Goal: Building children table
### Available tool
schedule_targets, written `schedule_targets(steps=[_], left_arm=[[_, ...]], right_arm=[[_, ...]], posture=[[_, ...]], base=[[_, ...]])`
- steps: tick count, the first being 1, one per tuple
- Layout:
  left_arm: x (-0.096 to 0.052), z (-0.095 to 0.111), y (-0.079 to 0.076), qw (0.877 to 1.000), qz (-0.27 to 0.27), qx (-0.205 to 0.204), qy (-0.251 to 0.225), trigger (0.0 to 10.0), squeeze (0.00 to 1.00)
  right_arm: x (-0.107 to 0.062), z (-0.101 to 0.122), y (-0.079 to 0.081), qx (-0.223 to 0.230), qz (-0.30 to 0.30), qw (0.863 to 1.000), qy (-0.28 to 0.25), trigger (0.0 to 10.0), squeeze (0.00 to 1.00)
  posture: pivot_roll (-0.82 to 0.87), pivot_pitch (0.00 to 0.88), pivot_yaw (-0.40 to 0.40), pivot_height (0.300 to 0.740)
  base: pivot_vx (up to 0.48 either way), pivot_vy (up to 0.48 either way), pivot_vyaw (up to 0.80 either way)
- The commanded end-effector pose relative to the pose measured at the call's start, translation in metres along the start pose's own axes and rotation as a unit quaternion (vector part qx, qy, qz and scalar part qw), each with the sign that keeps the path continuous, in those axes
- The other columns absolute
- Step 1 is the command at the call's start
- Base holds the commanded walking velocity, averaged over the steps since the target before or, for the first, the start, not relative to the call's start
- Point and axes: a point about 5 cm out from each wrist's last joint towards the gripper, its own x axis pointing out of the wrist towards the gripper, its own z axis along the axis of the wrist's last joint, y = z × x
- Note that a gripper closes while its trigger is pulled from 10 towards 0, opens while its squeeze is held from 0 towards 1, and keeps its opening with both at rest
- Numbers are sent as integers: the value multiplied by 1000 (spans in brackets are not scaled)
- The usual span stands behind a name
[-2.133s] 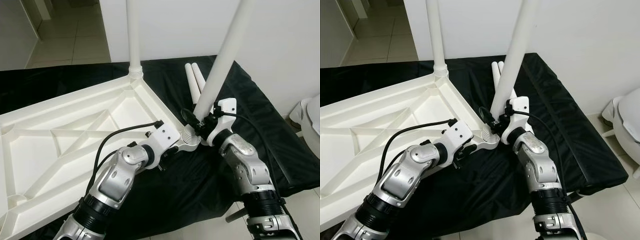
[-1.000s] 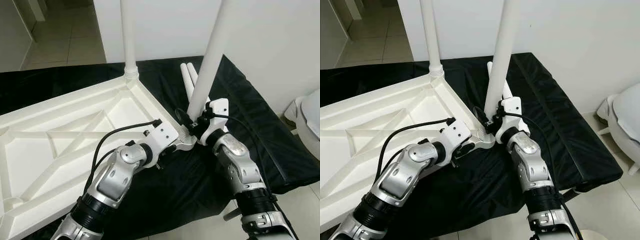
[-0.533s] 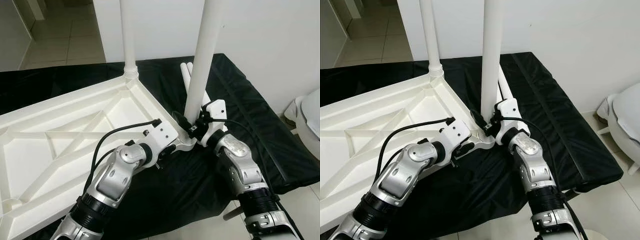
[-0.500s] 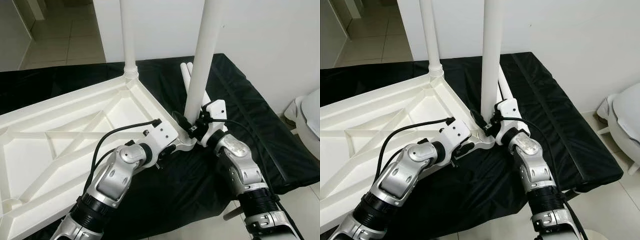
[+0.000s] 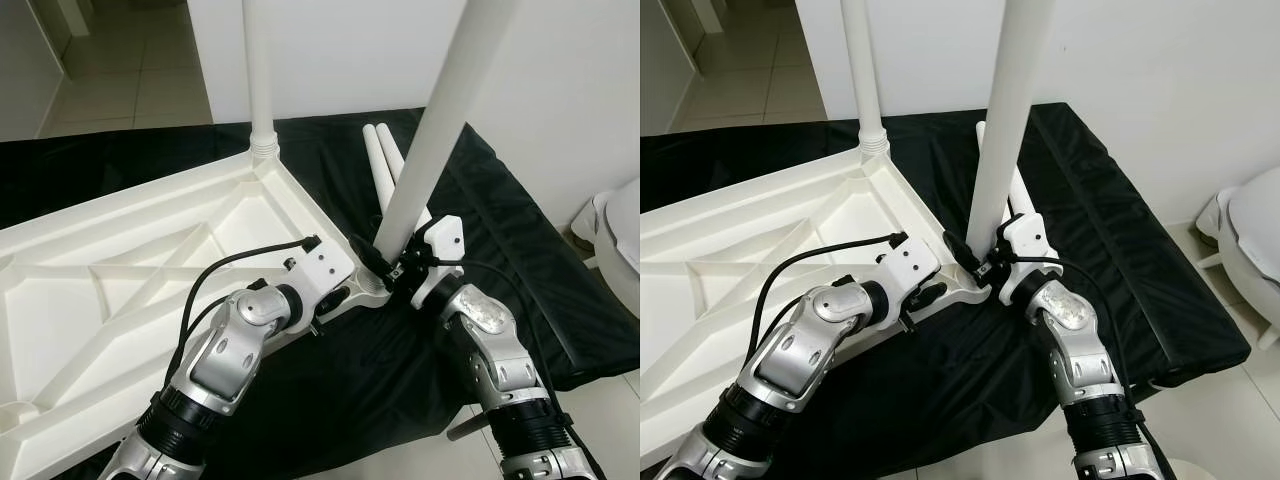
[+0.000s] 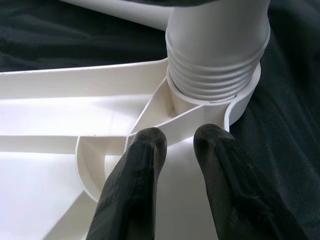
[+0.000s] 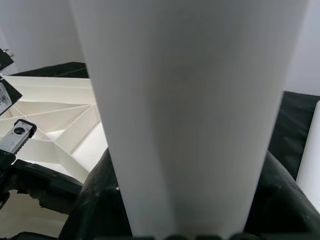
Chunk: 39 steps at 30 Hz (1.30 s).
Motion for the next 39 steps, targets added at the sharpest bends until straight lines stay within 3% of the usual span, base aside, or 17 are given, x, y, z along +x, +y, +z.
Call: schedule_targets(steps=[1, 11, 15, 29, 39], left_arm=[[-1, 1, 3, 1000, 21, 5, 2, 10000, 0], [-1, 2, 3, 1000, 22, 10, 3, 10000, 0], [-2, 2, 3, 1000, 24, 10, 4, 10000, 0], [-3, 2, 3, 1000, 27, 8, 4, 10000, 0], [-4, 2, 2, 1000, 28, 9, 5, 10000, 0]], right_arm=[[-5, -34, 8, 64, 1, 994, 84, 10000, 0], [7, -37, -7, 84, -34, 987, 131, 10000, 0], [11, -38, -7, 112, -32, 983, 141, 10000, 0], [6, -45, -4, 98, -32, 981, 164, 10000, 0], [-11, -52, 7, 119, -78, 984, 103, 10000, 0]], posture=[[28, 129, 18, 740], [32, 129, 17, 740], [35, 127, 12, 740], [30, 127, 9, 740], [30, 131, 11, 740]], base=[[0, 0, 0], [0, 0, 0], [0, 0, 0], [0, 0, 0], [0, 0, 0]])
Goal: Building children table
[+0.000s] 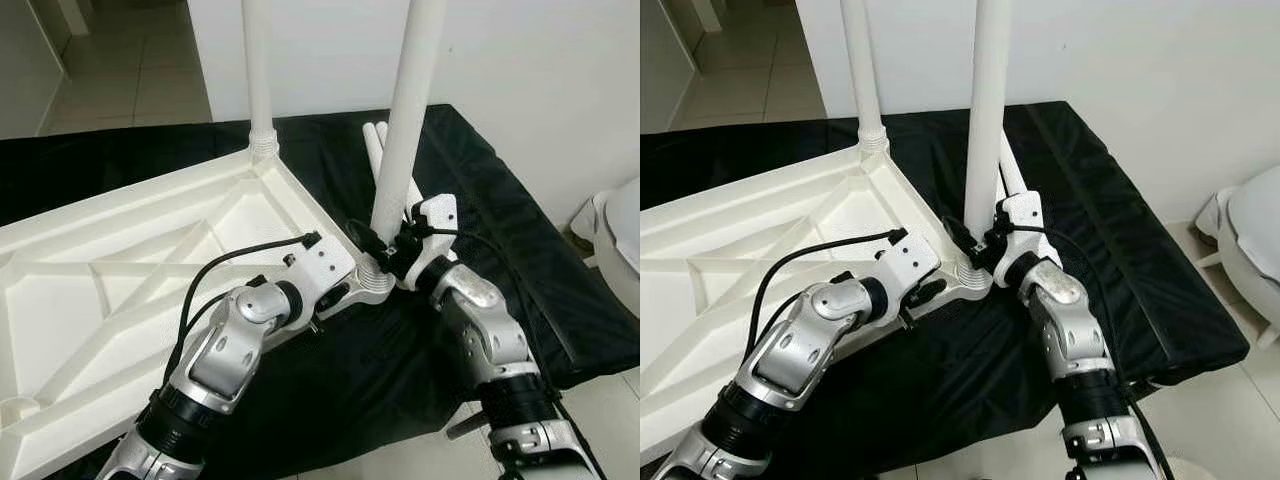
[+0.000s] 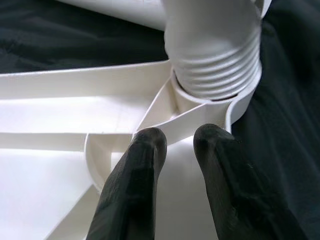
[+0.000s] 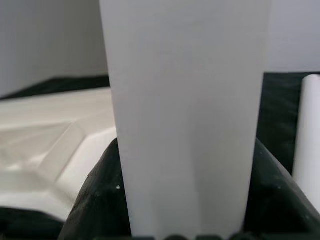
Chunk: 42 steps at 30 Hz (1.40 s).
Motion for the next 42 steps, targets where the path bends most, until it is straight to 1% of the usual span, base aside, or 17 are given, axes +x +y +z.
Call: schedule_targets(steps=[1, 5, 6, 7, 9, 11, 13, 14, 16, 20, 27, 33, 37, 38, 40, 42], left_arm=[[-1, -2, 0, 1000, 22, 2, 6, 10000, 0], [-2, -2, 0, 1000, 21, 2, 6, 10000, 0], [-1, -1, 0, 1000, 21, 3, 6, 10000, 0], [-1, -1, 0, 1000, 19, 4, 6, 10000, 0], [-1, -1, 1, 1000, 19, 5, 6, 10000, 0], [-1, -1, 1, 1000, 19, 5, 6, 10000, 0], [-1, -1, 1, 1000, 20, 6, 7, 10000, 0], [-1, -1, 1, 1000, 20, 6, 7, 10000, 0], [-2, -1, 1, 1000, 21, 6, 8, 10000, 0], [-2, -1, 2, 1000, 23, 4, 8, 10000, 0], [-3, -1, 2, 1000, 24, 4, 7, 10000, 0], [-3, -1, 1, 1000, 23, 5, 7, 10000, 0], [-3, -1, 1, 1000, 23, 5, 7, 10000, 0], [-3, -1, 1, 1000, 23, 5, 7, 10000, 0], [-3, -1, 1, 1000, 23, 4, 7, 10000, 0], [-3, 0, 1, 1000, 24, 4, 6, 10000, 0]], right_arm=[[-20, -49, 4, 47, -16, 994, 99, 10000, 0], [-22, -50, 7, 55, -24, 994, 89, 10000, 0], [-22, -51, 7, 58, -35, 994, 88, 10000, 0], [-22, -53, 6, 52, -53, 993, 91, 10000, 0], [-22, -54, 5, 44, -59, 993, 95, 10000, 0], [-22, -54, 5, 44, -59, 993, 95, 10000, 0], [-22, -56, 10, 26, -54, 993, 99, 10000, 0], [-22, -56, 10, 26, -54, 993, 99, 10000, 0], [-21, -58, 15, 9, -43, 994, 100, 10000, 0], [-21, -58, 24, 1, -19, 995, 97, 10000, 0], [-24, -63, 26, 10, -17, 994, 105, 10000, 0], [-26, -65, 17, 17, -48, 993, 110, 10000, 0], [-27, -67, 13, 9, -77, 991, 111, 10000, 0], [-27, -67, 13, 9, -77, 991, 111, 10000, 0], [-26, -67, 13, 14, -98, 989, 109, 10000, 0], [-24, -68, 19, 15, -105, 989, 105, 10000, 0]], posture=[[30, 131, 11, 740], [26, 131, 14, 740], [25, 131, 17, 740], [25, 131, 19, 740], [27, 131, 19, 740], [27, 131, 19, 740], [30, 132, 17, 740], [30, 132, 17, 740], [32, 132, 16, 740], [34, 132, 13, 740], [32, 133, 12, 740], [29, 136, 14, 740], [29, 137, 12, 740], [29, 137, 12, 740], [29, 136, 12, 740], [29, 137, 10, 740]], base=[[0, 0, 0], [0, 0, 0], [0, 0, 0], [0, 0, 0], [0, 0, 0], [0, 0, 0], [0, 0, 0], [0, 0, 0], [0, 0, 0], [0, 0, 0], [0, 0, 0], [0, 0, 0], [0, 0, 0], [0, 0, 0], [0, 0, 0], [0, 0, 0]])
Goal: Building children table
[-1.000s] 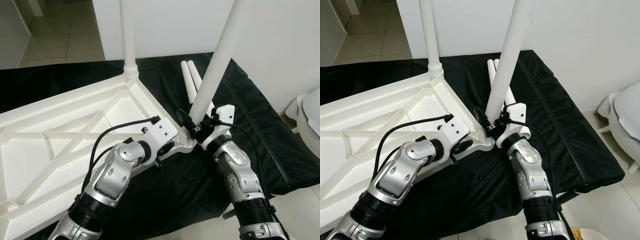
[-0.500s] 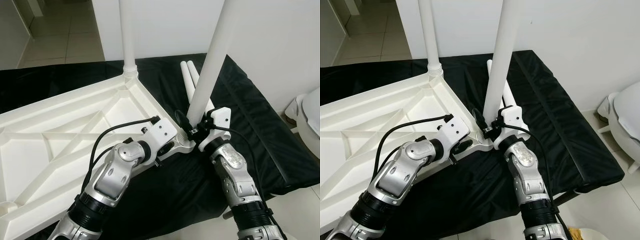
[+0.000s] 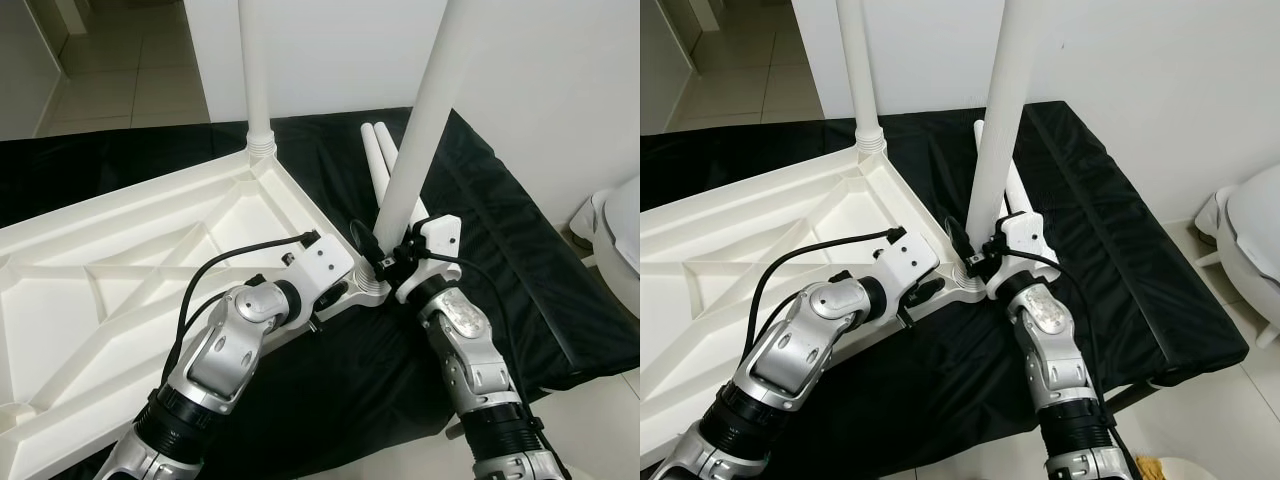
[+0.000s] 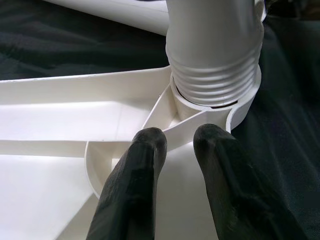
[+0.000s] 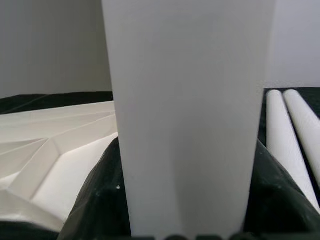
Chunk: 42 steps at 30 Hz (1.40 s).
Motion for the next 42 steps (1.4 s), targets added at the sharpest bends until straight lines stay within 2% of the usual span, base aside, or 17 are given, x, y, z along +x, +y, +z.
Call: schedule_targets(steps=[1, 9, 24, 31, 34, 42], left_arm=[[-1, -1, 1, 1000, 22, 2, 6, 10000, 0], [-2, -1, 0, 1000, 23, 2, 6, 10000, 0], [-2, -1, 1, 1000, 25, 0, 6, 10000, 0], [-4, 0, 4, 1000, 28, -1, 6, 10000, 0], [-5, 1, 9, 999, 34, 3, 5, 10000, 0], [-6, 2, 11, 999, 38, 5, 5, 10000, 0]], right_arm=[[-27, -60, 6, 30, -29, 989, 142, 10000, 0], [-26, -57, 17, 29, -47, 990, 129, 10000, 0], [-31, -54, 22, 12, -81, 991, 105, 10000, 0], [-35, -50, 22, 11, -99, 991, 86, 10000, 0], [-38, -49, 19, 17, -134, 987, 81, 10000, 0], [-38, -48, 18, 23, -169, 982, 80, 10000, 0]], posture=[[28, 137, 10, 740], [28, 138, 6, 740], [28, 137, 2, 740], [28, 134, 4, 740], [29, 132, 4, 740], [29, 126, 4, 740]], base=[[0, 0, 0], [0, 0, 0], [0, 0, 0], [0, 0, 0], [0, 0, 0], [0, 0, 0]])
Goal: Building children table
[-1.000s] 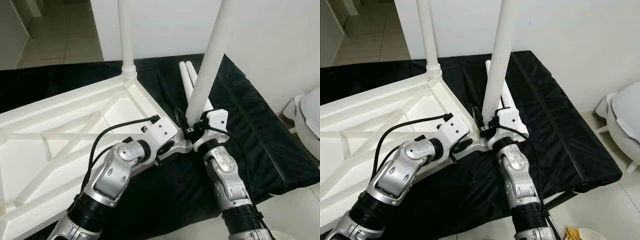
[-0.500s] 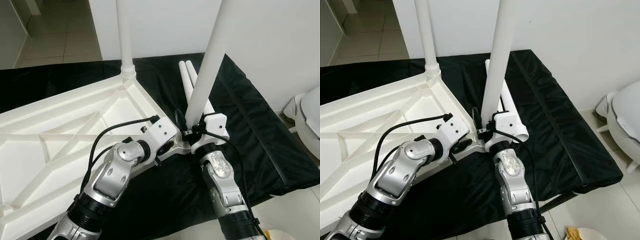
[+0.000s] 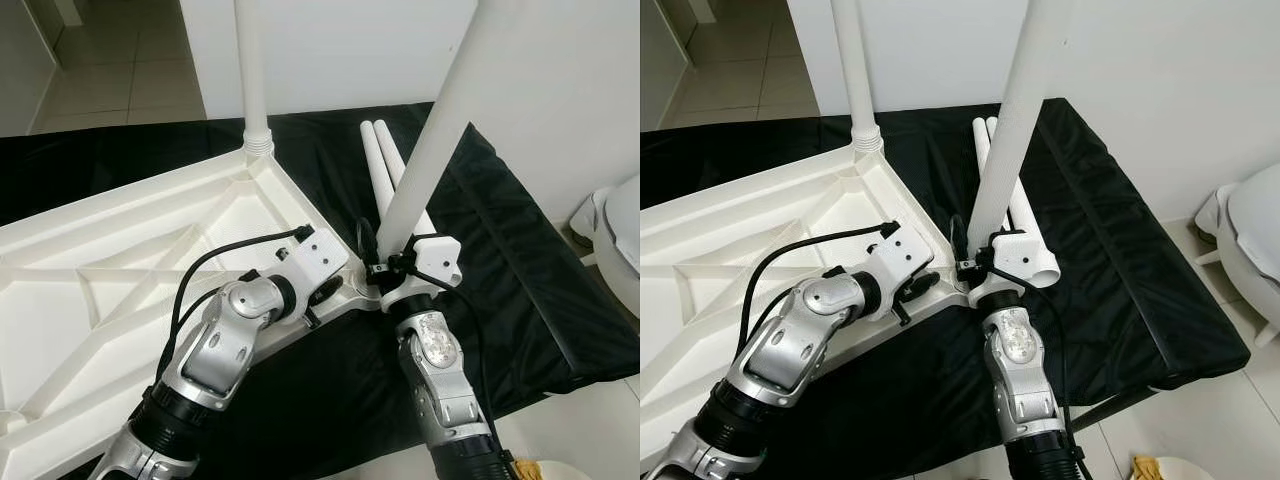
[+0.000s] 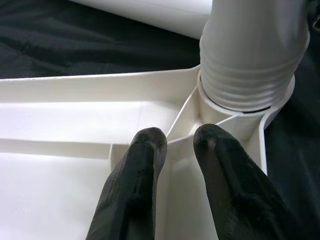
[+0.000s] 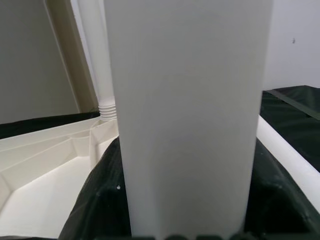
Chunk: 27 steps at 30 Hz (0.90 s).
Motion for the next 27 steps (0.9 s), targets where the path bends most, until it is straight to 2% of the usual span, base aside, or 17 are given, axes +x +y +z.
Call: schedule_targets(steps=[1, 11, 27], left_arm=[[-1, 2, 3, 1000, 23, 2, 1, 10000, 0], [-2, 3, 4, 1000, 25, 3, 0, 10000, 0], [-2, 3, 6, 1000, 29, 2, -1, 10000, 0]], right_arm=[[-27, -46, -10, 0, -34, 991, 128, 10000, 0], [-29, -43, -5, -15, -40, 992, 121, 10000, 0], [-28, -41, -7, -11, -40, 993, 113, 10000, 0]], posture=[[29, 126, 4, 740], [31, 132, -2, 740], [32, 134, -7, 740]], base=[[0, 0, 0], [0, 0, 0], [0, 0, 0]])
